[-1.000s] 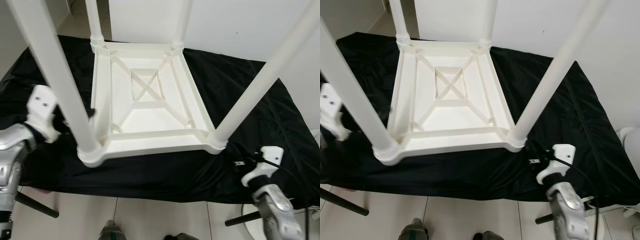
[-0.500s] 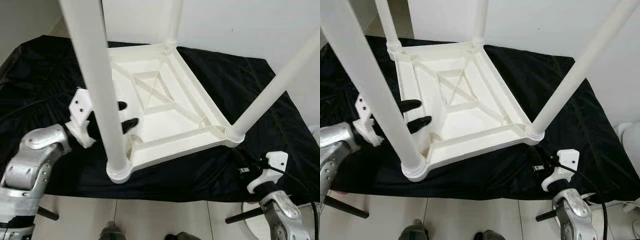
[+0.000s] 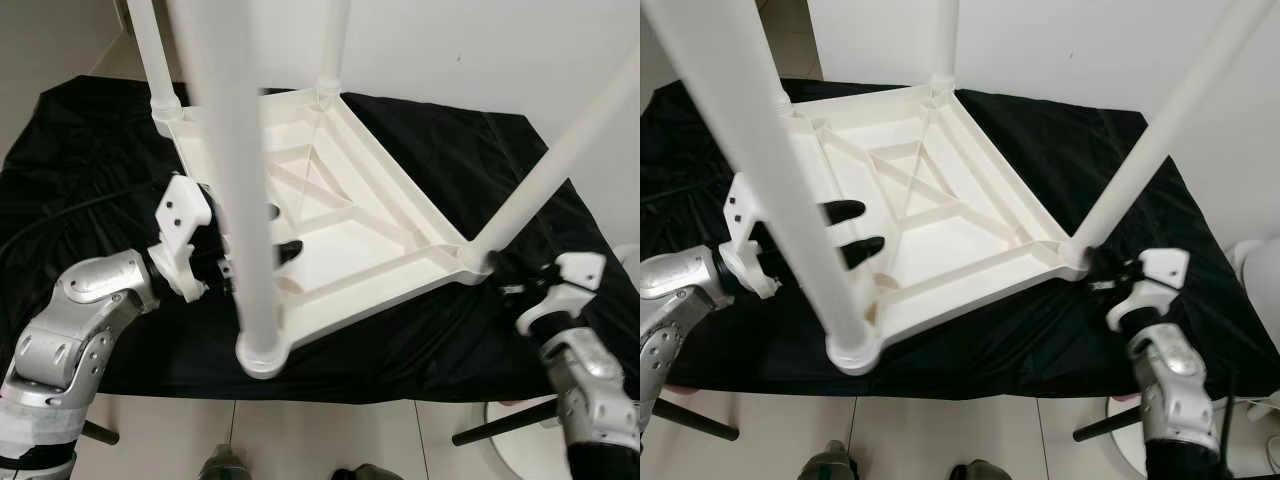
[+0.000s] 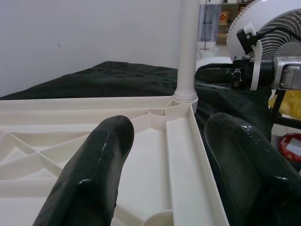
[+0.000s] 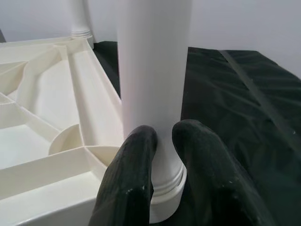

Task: Building children table

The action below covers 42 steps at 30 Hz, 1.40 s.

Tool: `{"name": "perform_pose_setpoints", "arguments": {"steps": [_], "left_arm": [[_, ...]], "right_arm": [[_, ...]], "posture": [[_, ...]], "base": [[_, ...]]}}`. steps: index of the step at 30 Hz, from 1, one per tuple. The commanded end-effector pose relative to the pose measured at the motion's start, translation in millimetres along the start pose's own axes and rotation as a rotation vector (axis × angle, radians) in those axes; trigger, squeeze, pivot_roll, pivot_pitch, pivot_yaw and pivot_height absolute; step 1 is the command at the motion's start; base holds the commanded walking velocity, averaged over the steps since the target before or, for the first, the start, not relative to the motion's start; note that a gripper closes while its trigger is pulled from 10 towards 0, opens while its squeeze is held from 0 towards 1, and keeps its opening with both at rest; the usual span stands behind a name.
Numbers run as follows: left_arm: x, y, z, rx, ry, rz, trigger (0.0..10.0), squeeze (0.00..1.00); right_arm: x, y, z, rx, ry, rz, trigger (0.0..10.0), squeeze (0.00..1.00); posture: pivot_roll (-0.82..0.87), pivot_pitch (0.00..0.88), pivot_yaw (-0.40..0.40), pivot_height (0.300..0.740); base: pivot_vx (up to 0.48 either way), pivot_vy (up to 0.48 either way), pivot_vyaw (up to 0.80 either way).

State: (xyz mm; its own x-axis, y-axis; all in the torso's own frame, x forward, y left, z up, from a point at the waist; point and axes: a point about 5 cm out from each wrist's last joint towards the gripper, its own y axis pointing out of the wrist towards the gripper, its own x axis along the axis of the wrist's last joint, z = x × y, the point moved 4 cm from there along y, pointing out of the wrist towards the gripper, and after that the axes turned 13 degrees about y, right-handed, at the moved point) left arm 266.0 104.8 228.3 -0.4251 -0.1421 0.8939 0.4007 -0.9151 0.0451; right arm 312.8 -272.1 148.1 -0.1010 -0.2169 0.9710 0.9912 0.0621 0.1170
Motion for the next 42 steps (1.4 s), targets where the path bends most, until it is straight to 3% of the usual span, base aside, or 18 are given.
{"name": "perform_pose_setpoints", "arguments": {"steps": [1,5,7,11,16,18,22,26,29,34,35,36,37,42], "left_arm": [[7.2,4.5,-11.1,-0.057,-0.012,-0.032,10.0,0.0],[14.1,8.0,-14.6,-0.068,-0.016,-0.057,10.0,0.0],[17.9,11.1,-17.7,-0.082,-0.018,-0.069,10.0,0.0],[7.2,10.7,-10.1,-0.039,-0.01,-0.02,10.0,0.0],[-15.1,-1.3,4.3,0.017,-0.003,0.073,10.0,0.0],[-36.4,-15.5,17.3,0.045,0.009,0.166,10.0,0.0],[-44.1,-21.6,22.4,0.048,0.02,0.197,10.0,0.0],[-66.6,-30.7,44.4,0.051,0.051,0.254,10.0,0.0],[-67.5,-31.2,45.2,0.042,0.058,0.253,10.0,0.0],[-88.3,-31.1,49.1,-0.021,0.16,0.339,10.0,0.0],[-92.2,-30.7,50.4,-0.026,0.167,0.347,10.0,0.27],[-92.2,-30.7,50.4,-0.026,0.167,0.347,10.0,0.27],[-94.8,-30.2,51.8,-0.028,0.166,0.352,10.0,1.0],[-100.1,-29.9,46.7,-0.107,0.16,0.341,10.0,1.0]], "right_arm": [[4.8,3.9,-13.7,-0.047,-0.014,-0.014,10.0,0.0],[13.4,19.0,-22.0,-0.079,-0.019,-0.04,10.0,0.0],[21.9,37.8,-22.0,-0.112,-0.019,-0.077,10.0,0.0],[18.5,48.5,-1.0,-0.059,0.011,-0.089,10.0,0.0],[5.6,42.7,14.9,-0.027,0.038,-0.081,10.0,0.0],[-5.7,33.7,23.7,-0.008,0.049,-0.066,10.0,0.0],[-10.7,30.0,25.0,-0.002,0.052,-0.063,10.0,0.0],[-20.6,12.7,22.8,-0.02,0.054,-0.057,10.0,0.0],[-21.8,10.6,22.1,-0.022,0.055,-0.054,10.0,0.0],[-26.0,-4.7,23.7,-0.018,0.051,-0.036,10.0,0.0],[-25.8,-8.0,24.9,-0.024,0.059,-0.042,10.0,0.0],[-25.8,-8.0,24.9,-0.024,0.059,-0.042,10.0,0.0],[-25.4,-10.5,26.1,-0.032,0.071,-0.051,10.0,0.0],[-27.4,-20.0,36.3,-0.03,0.09,-0.063,10.0,0.0]], "posture": [[0.15,0.04,-0.078,0.74],[0.14,0.04,-0.073,0.74],[0.14,0.041,-0.071,0.74],[0.15,0.043,-0.077,0.74],[0.15,0.047,-0.073,0.74],[0.14,0.047,-0.068,0.74],[0.14,0.048,-0.066,0.74],[0.12,0.045,-0.049,0.74],[0.12,0.044,-0.048,0.74],[0.11,0.042,-0.031,0.74],[0.1,0.039,-0.028,0.74],[0.1,0.039,-0.028,0.74],[0.1,0.039,-0.028,0.74],[0.09,0.036,-0.027,0.74]], "base": [[0.0,0.0,0.0],[0.0,0.0,0.0],[0.0,0.0,0.0],[0.0,0.0,0.0],[0.0,0.0,0.0],[0.0,0.0,0.0],[0.0,0.0,0.0],[0.0,0.0,0.0],[0.0,0.0,0.0],[0.0,0.0,0.0],[0.0,0.0,0.0],[0.0,0.0,0.0],[0.0,0.0,0.0],[0.0,0.0,0.0]]}}
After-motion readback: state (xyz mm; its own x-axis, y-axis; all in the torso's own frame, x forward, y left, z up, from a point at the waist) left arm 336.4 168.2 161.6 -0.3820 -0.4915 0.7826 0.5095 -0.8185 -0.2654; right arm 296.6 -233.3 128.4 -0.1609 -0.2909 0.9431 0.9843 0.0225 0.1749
